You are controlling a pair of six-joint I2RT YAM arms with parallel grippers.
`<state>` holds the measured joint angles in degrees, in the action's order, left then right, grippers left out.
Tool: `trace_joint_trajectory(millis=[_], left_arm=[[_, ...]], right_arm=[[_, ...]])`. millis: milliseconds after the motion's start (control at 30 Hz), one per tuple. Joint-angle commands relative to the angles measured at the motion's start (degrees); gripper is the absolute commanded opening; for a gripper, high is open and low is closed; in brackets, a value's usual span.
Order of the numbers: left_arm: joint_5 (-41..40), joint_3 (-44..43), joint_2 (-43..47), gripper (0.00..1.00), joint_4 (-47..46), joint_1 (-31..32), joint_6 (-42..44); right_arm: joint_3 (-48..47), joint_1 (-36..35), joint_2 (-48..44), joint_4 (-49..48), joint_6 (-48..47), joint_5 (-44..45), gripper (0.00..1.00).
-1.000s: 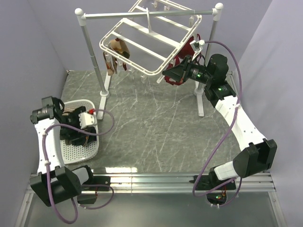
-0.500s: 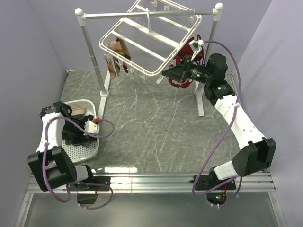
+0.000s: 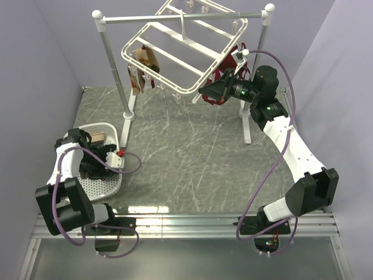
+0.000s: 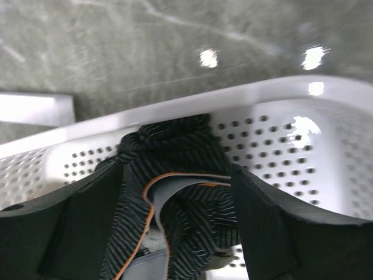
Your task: Clip the underwear to the hanger
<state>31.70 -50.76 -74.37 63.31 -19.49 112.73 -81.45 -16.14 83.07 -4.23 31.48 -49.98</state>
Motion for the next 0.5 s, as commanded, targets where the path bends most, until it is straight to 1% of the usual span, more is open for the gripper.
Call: trace_joint_trajectory(millis=[0,67,333,467], left_arm=[[2.13,1.72,1.68,0.79,-6.52,-1.16,35.72],[2.66,1.11,0.55,0.77,-7.32,-2.31,35.72],[4.42,-1.97,0.01,0.77,-1.09,-4.42,35.72],[3.72,-3.55,0.45,0.77,1.29,-5.91,35.72]], right_arm=[[-2.4,0.06,0.08,0.89,0.07,-0.82,0.0],[-2.31,0.06,0.08,0.8,0.15,-0.74,0.0],[-2.31,0.15,0.52,0.63,0.42,-0.65,0.0],[-2.4,0.06,0.6,0.71,0.51,-0.74,0.0]])
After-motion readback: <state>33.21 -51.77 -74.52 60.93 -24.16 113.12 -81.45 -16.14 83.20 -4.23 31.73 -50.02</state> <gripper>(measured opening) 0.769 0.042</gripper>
